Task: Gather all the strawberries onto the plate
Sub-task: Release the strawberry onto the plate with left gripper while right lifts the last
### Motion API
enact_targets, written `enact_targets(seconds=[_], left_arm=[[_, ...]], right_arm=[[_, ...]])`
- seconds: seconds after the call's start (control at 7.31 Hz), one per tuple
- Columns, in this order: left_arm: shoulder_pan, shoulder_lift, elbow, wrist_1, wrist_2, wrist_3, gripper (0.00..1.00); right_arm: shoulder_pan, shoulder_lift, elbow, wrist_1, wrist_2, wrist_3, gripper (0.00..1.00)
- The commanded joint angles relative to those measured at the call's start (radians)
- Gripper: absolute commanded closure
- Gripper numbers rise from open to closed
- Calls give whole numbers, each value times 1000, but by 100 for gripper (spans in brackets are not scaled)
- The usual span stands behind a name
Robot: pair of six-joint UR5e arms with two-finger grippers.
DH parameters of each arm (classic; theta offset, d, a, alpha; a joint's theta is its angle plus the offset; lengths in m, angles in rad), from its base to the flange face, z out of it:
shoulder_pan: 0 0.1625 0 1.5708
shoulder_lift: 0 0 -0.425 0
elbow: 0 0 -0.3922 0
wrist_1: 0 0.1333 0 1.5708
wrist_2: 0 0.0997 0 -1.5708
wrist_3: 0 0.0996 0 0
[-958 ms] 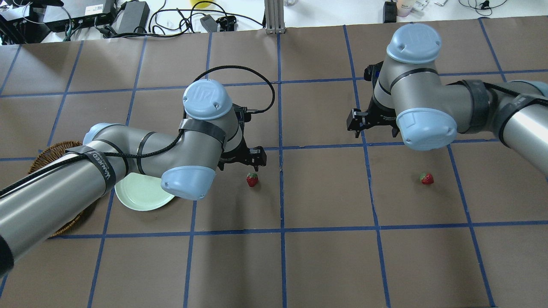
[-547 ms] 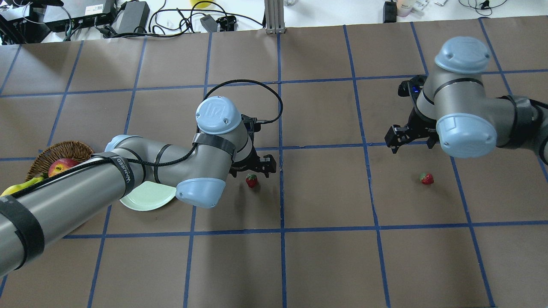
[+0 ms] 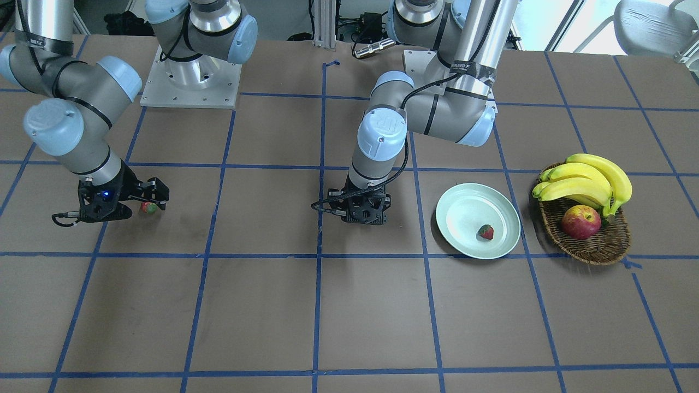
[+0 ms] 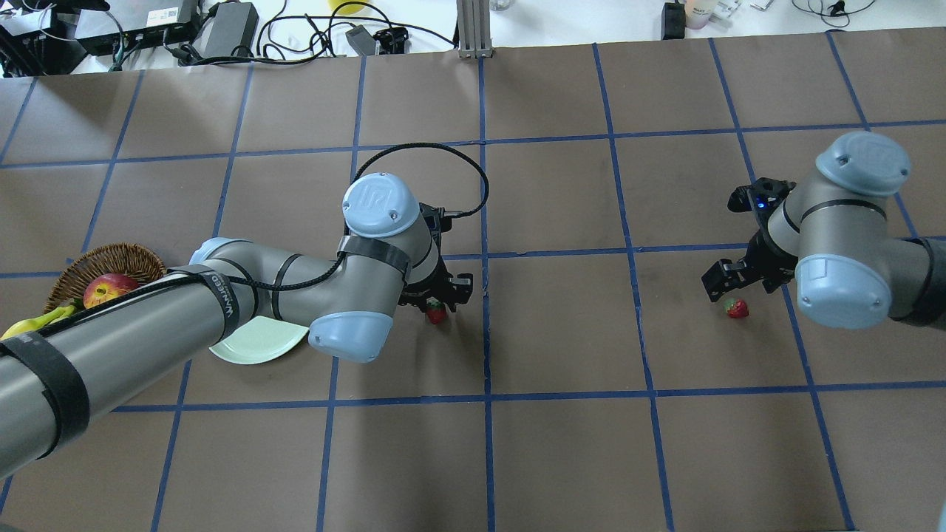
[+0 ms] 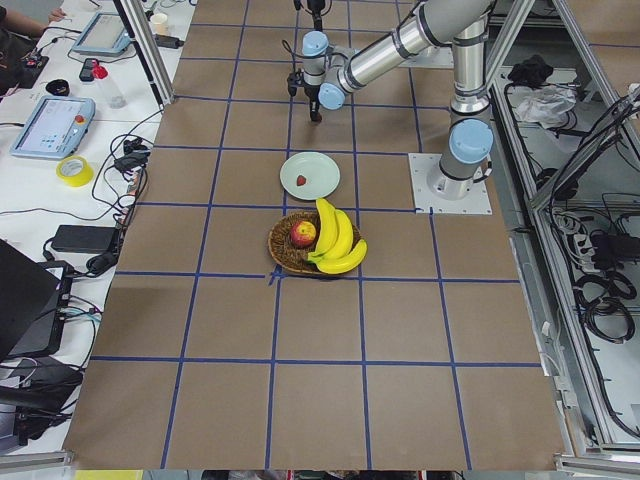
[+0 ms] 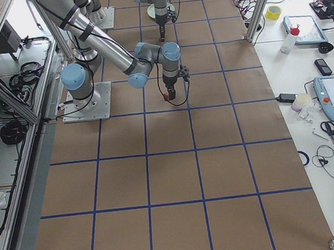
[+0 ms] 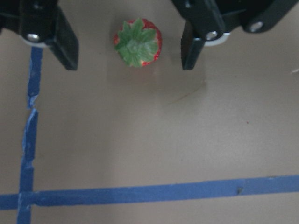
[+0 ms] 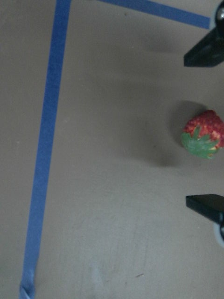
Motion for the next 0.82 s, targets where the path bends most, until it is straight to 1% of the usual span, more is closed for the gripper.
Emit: enact_targets(seconds=[0.0,0.14,0.27,0.41,0.55,0.68], left_arm=[[0,-5,-1,-3,3,6,100],[13,44,27,-25,14,21,100],[46,94,91,-140,61,63,100],[106,125,141,-257,69,159,100],[181,160,146,-311,71,223,100],[277,177,133,-341,72,344,100]], right_arm=[[-3,10,39,-64,3,-12,10],[-3,15,39,-62,-2,-17,18],[-3,15,39,-62,-9,-17,34],[-3,15,39,-59,-6,-17,50],[-3,15,37,-56,-14,-18,67],[-3,15,37,-56,-14,-15,82]])
